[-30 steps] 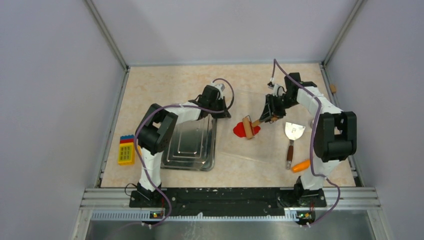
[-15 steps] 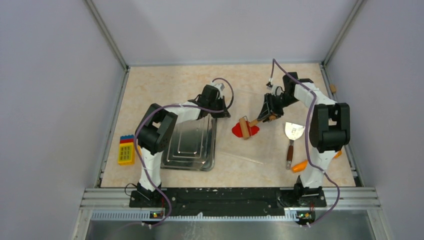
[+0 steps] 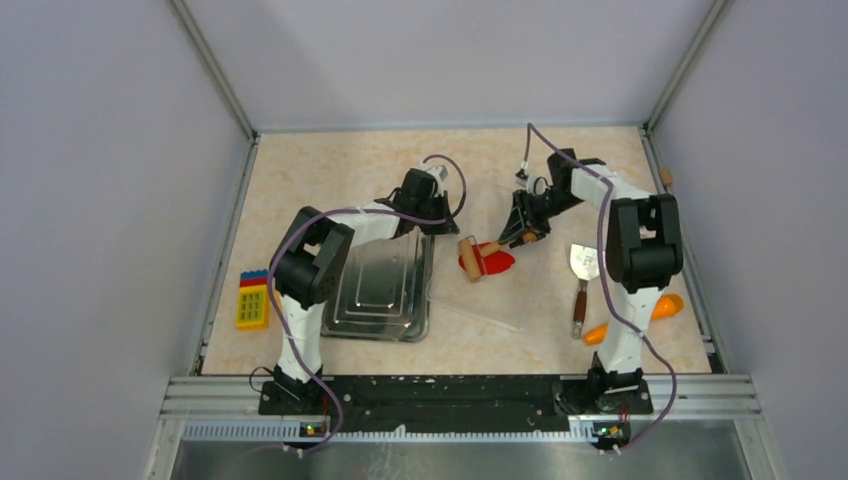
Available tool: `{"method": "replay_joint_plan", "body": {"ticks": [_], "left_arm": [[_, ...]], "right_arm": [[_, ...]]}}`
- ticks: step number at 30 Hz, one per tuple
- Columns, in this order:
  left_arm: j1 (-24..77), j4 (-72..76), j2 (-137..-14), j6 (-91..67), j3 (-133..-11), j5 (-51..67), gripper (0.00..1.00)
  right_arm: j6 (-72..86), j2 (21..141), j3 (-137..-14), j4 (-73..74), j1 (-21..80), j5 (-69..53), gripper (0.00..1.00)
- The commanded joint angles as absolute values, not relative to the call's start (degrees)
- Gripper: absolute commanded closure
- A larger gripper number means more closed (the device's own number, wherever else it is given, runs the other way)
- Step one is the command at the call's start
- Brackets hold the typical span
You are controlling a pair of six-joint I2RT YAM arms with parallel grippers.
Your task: Roll out the dumpling wrappers from the dough
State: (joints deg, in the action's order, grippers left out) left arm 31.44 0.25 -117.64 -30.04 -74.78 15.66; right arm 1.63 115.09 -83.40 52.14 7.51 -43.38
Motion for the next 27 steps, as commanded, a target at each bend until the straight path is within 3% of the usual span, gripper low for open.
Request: {"method": "replay_joint_plan", "body": {"ticks": [1,7,11,17,27], "left_arm": [[31.5,-4.4,-120.7,-29.1,-73.2,13.1,1.00],[31.5,-4.3,-121.0,-29.4,-73.3,13.0,1.00],[31.5,-4.2,-121.1,-29.3,-73.4,12.9,1.00],[31.5,-4.2,-121.5,-28.5,-74.1,13.0,1.00],[31.6,-4.2,-122.1,-27.7,-75.1,14.1,1.00]], "right_arm": [[-2.9,122.9,-80.4,45.9,12.1,-17.4,1.00],[-2.4,123.5,-80.9,46.2,13.5,-18.4,1.00],[-2.8,121.4,-82.5,47.8,14.4,-26.1,1.00],[-4.5,108.4,-84.9,52.7,14.4,-35.8,1.00],[-3.8,93.6,-80.6,53.8,11.9,-34.0,1.00]]}}
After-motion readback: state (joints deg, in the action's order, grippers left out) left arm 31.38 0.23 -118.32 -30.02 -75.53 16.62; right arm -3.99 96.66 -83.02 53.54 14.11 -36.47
